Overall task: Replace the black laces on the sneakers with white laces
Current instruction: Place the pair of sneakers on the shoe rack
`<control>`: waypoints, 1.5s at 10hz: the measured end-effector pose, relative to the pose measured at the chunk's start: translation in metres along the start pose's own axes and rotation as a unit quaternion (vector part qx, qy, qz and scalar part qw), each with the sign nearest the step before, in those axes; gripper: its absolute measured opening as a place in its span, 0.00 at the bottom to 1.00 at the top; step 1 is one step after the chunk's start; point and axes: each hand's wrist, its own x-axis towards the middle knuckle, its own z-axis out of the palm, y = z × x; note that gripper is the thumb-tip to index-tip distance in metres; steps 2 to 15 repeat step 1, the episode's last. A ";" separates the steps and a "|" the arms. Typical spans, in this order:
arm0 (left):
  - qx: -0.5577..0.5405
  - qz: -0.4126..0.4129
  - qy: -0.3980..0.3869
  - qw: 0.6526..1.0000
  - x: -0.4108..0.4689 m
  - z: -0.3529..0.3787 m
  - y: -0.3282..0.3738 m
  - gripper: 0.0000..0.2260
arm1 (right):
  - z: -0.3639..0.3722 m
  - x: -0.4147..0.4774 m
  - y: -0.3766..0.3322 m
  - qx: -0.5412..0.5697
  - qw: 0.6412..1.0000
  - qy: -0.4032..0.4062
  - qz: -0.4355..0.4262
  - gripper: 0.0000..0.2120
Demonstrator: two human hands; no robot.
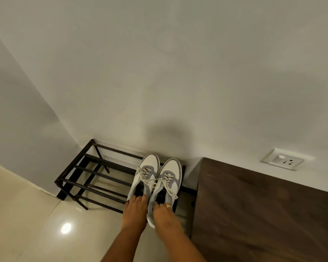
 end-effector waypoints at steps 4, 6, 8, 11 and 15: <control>-0.015 0.014 0.013 1.000 -0.010 -0.024 0.019 0.25 | -0.026 -0.029 0.003 0.010 1.000 0.016 -0.012 0.29; -0.015 0.014 0.013 1.000 -0.010 -0.024 0.019 0.25 | -0.026 -0.029 0.003 0.010 1.000 0.016 -0.012 0.29; -0.015 0.014 0.013 1.000 -0.010 -0.024 0.019 0.25 | -0.026 -0.029 0.003 0.010 1.000 0.016 -0.012 0.29; -0.015 0.014 0.013 1.000 -0.010 -0.024 0.019 0.25 | -0.026 -0.029 0.003 0.010 1.000 0.016 -0.012 0.29; -0.015 0.014 0.013 1.000 -0.010 -0.024 0.019 0.25 | -0.026 -0.029 0.003 0.010 1.000 0.016 -0.012 0.29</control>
